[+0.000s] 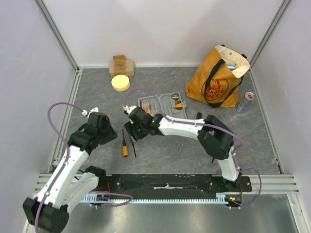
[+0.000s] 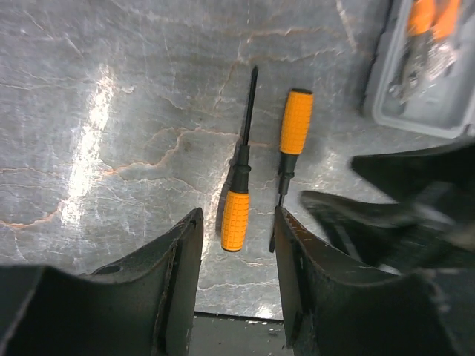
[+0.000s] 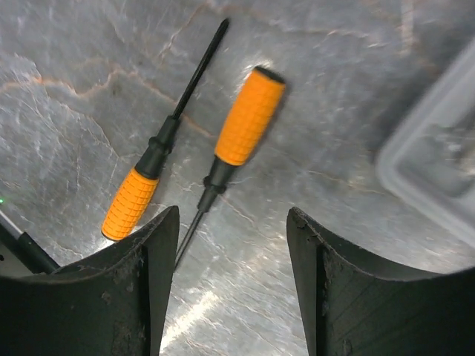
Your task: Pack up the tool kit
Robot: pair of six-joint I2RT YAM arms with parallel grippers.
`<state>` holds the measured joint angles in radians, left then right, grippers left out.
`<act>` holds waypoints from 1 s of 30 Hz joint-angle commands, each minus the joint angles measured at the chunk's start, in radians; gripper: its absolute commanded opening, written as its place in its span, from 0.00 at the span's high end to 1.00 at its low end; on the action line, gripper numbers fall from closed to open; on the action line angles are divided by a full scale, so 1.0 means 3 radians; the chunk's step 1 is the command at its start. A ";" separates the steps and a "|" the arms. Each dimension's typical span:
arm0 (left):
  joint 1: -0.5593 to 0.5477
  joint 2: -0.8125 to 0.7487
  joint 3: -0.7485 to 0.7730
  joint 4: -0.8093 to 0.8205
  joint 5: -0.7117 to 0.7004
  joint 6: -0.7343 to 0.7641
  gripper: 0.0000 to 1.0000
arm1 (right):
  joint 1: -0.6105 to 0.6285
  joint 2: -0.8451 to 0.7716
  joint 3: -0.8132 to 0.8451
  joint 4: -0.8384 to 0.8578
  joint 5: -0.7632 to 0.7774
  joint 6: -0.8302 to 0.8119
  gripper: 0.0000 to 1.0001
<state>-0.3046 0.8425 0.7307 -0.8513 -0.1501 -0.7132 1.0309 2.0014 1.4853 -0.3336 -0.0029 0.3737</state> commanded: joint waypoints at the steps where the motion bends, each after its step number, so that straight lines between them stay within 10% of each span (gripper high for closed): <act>1: -0.0007 -0.0445 0.0136 -0.0169 -0.0272 -0.0195 0.50 | 0.0127 0.0241 0.0275 -0.0018 0.0132 0.0053 0.35; 10: -0.0007 -0.0630 0.0157 -0.0317 -0.0231 -0.0251 0.50 | 0.0153 0.0717 0.0668 -0.0084 0.0408 0.0125 0.47; 19: -0.0007 -0.0533 0.0198 -0.0185 -0.0226 -0.0210 0.50 | 0.0138 0.0652 0.0802 -0.0274 0.1031 -0.0028 0.96; 30: -0.0007 -0.0114 0.0223 0.0372 -0.0047 -0.0159 0.50 | -0.0521 -0.0060 0.0750 -0.0279 0.1135 -0.0018 0.97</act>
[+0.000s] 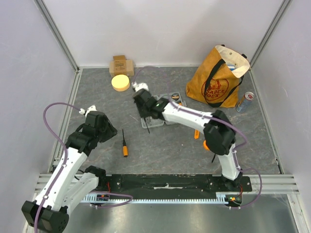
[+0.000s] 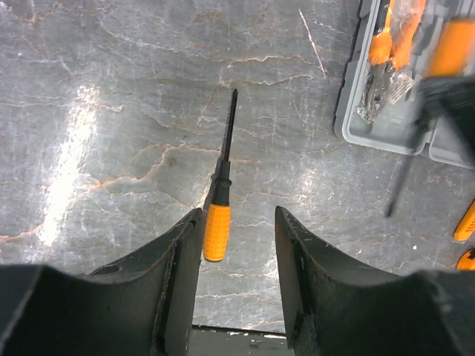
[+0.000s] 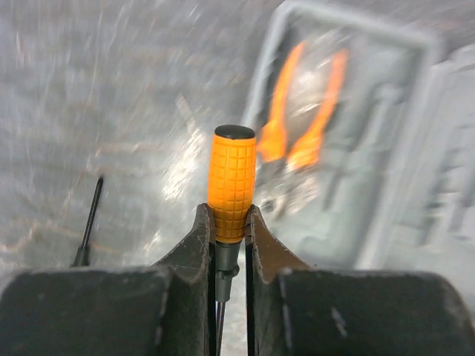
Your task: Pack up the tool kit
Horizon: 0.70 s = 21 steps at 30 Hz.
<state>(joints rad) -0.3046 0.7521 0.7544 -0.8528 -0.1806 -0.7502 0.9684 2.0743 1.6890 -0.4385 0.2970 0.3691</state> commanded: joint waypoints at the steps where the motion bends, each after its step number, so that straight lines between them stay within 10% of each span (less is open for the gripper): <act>1: -0.0007 0.0243 0.0154 0.0429 0.0080 -0.0020 0.50 | -0.0384 -0.0277 0.0097 0.0076 0.0120 -0.0018 0.97; 21: -0.0007 0.1057 0.0512 0.0751 0.0275 0.0210 0.50 | -0.0753 0.0720 0.0849 0.0045 0.0165 -0.0059 0.94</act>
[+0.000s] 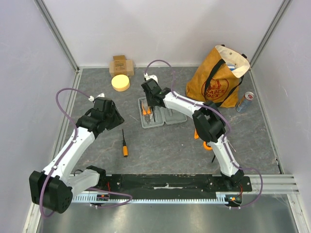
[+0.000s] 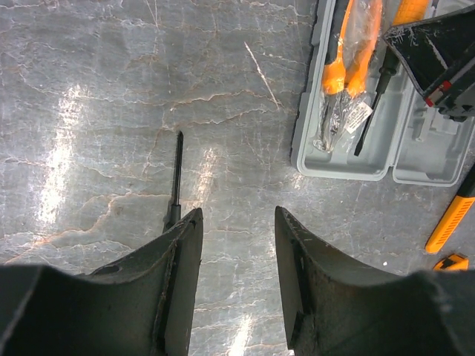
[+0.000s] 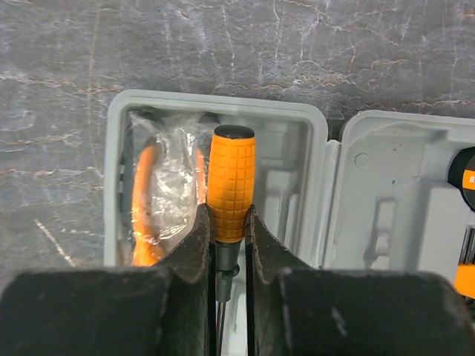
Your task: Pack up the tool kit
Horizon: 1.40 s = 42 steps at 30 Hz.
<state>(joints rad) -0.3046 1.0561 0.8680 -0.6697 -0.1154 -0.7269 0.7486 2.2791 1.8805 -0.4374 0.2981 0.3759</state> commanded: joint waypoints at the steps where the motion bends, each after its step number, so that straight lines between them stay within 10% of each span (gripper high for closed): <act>1: -0.0007 0.0064 0.0134 0.0146 0.0057 0.0132 0.50 | -0.0026 0.0057 0.0220 0.0047 0.0192 -0.0097 0.95; 26: -0.0007 0.0289 0.0256 0.0284 0.0195 0.0234 0.50 | -0.0026 0.0114 0.0251 -0.0071 0.0121 0.0081 0.69; 30: -0.0007 0.0365 0.0328 0.0320 0.0226 0.0250 0.50 | -0.0026 0.0027 0.0236 -0.0076 0.0060 0.0066 0.86; 42: -0.0007 0.0519 0.0450 0.0417 0.0323 0.0291 0.50 | -0.0031 -0.0080 0.0047 -0.0148 -0.0058 0.0143 0.94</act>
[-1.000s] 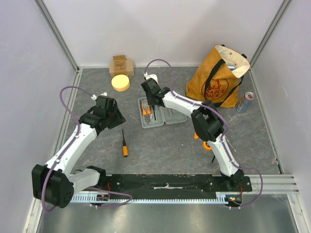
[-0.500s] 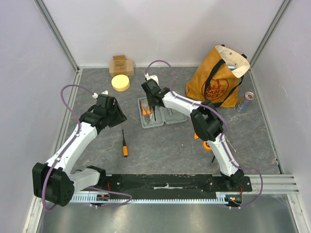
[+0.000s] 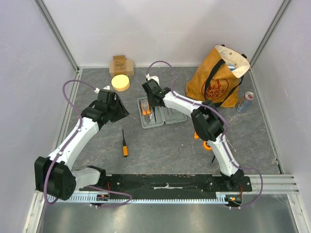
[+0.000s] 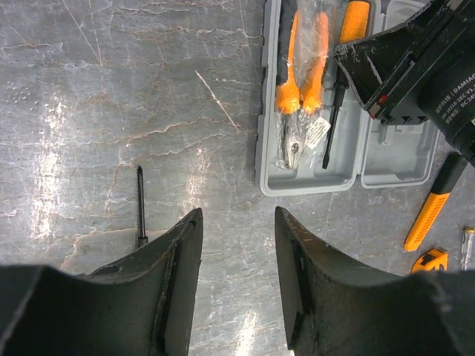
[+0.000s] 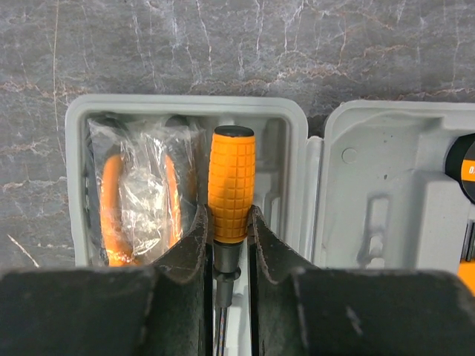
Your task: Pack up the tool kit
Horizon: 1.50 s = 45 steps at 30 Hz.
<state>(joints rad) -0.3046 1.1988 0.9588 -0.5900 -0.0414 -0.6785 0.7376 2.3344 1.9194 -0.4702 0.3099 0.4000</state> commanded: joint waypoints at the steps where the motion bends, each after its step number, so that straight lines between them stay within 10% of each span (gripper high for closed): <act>1: -0.0007 0.0059 0.0153 0.0166 0.0092 0.0129 0.50 | 0.0006 -0.0275 -0.0098 -0.0038 -0.0123 0.0063 0.94; 8: -0.0007 0.0243 0.0265 0.0243 0.0235 0.0165 0.50 | 0.0011 -0.0306 -0.0139 -0.0043 -0.0276 0.0068 0.91; 17: -0.0017 0.0708 0.0567 0.0386 0.0557 0.0180 0.50 | -0.0025 -0.0479 -0.0129 -0.0044 -0.0159 0.0170 0.48; 30: -0.0068 0.1796 0.1206 0.0892 0.1360 0.0150 0.66 | -0.0117 -0.1083 -0.0880 0.0156 -0.0577 0.0145 0.67; 45: -0.0289 0.2942 0.2014 0.0530 0.0926 0.0410 0.79 | -0.0117 -0.1170 -0.1433 0.0325 -0.1442 -0.0081 0.82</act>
<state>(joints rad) -0.3866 2.0407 1.5097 -0.3901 0.2882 -0.6289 0.7029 2.0212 1.5043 -0.4179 -0.0540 0.3908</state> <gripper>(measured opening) 0.218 0.195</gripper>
